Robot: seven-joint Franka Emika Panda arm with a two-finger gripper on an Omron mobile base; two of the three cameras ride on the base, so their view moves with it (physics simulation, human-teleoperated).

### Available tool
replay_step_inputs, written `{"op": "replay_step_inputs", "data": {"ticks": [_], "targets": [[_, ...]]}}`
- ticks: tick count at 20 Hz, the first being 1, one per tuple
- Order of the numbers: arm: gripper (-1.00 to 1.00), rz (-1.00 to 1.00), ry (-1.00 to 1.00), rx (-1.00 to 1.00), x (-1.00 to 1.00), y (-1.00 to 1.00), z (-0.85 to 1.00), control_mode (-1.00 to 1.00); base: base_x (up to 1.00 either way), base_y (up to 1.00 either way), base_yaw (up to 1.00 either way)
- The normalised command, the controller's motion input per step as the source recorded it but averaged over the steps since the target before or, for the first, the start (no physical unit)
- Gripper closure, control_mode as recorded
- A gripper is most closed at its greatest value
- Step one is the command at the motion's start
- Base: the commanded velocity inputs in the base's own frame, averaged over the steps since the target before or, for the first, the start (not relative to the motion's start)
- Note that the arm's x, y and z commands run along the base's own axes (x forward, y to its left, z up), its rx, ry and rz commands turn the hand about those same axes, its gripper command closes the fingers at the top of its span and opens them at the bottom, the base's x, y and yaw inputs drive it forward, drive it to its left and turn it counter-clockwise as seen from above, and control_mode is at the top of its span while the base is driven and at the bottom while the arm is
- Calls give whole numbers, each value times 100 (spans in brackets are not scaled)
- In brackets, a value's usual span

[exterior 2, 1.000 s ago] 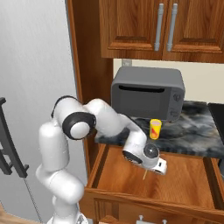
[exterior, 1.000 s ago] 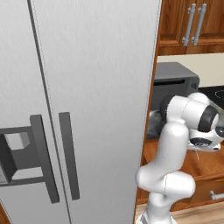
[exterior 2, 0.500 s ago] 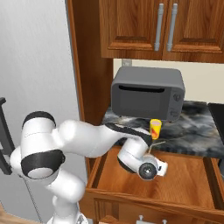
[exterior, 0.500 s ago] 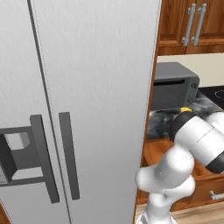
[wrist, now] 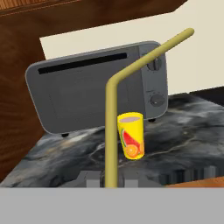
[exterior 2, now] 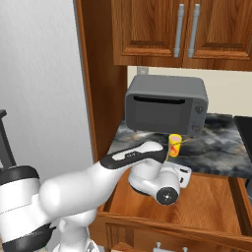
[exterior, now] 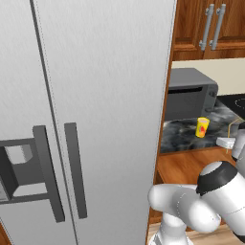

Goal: Pick up the straw from the right drawer and put it inside the smoothie cup.

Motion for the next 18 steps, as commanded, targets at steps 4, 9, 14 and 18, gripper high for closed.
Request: {"op": "replay_step_inputs", "data": {"ticks": [4, 9, 14, 18], "targets": [[100, 5, -5, 0, 32, 2, 68, -100, 0, 0, 0], [100, 9, -2, 0, 54, 1, 39, -100, 0, 0, 0], [100, 8, -2, 0, 49, 1, 24, -100, 0, 0, 0], [100, 4, -1, 0, 53, 7, 0, -100, 0, 0, 0]]}}
